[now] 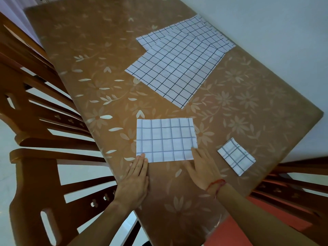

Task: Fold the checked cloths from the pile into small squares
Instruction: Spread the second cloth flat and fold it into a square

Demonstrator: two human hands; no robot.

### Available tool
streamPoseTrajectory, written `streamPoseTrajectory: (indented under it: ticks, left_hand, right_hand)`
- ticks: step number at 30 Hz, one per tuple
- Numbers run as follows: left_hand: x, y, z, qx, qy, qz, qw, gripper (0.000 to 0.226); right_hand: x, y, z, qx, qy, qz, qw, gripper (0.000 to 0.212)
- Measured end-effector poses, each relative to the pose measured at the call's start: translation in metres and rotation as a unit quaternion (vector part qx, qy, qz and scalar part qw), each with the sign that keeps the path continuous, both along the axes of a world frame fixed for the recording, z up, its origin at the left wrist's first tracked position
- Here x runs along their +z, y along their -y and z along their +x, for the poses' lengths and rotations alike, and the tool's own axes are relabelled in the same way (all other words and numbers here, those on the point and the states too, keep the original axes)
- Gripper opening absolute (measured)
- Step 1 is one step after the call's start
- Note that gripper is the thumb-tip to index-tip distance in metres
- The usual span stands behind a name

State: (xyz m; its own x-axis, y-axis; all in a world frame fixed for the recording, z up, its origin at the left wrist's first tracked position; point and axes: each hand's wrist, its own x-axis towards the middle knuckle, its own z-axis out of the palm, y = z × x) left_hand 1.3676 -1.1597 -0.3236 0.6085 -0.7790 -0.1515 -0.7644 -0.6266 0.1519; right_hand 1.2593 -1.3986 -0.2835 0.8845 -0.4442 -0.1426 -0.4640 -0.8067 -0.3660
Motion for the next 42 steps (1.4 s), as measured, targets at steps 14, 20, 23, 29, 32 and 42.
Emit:
streamPoseTrajectory:
  ticks: [14,20,23,29,32,42]
  left_hand:
    - [0.002,0.001,0.000,0.002,-0.005,-0.006,1.000,0.057]
    - [0.004,0.001,0.000,0.004,-0.014,-0.001,1.000,0.057]
    - [0.006,0.001,0.000,0.006,-0.024,-0.001,1.000,0.056]
    - [0.006,-0.001,0.004,0.017,-0.055,-0.026,0.998,0.058]
    - [0.011,0.003,0.011,0.039,-0.075,-0.055,0.995,0.063]
    - [0.023,0.042,0.016,0.008,-0.094,-0.087,0.992,0.072]
  right_hand:
    - [0.002,0.055,0.096,-0.415,0.028,0.349,0.840,0.030]
    - [0.005,0.059,0.098,-0.416,0.010,0.421,0.806,0.047]
    - [0.003,0.062,0.098,-0.396,0.002,0.406,0.823,0.039]
    - [0.008,0.059,0.085,-0.372,0.044,0.345,0.861,0.021]
    - [0.008,0.054,0.075,-0.384,0.085,0.336,0.856,0.035]
    - [0.026,0.013,0.036,-0.493,0.106,0.532,0.680,0.012]
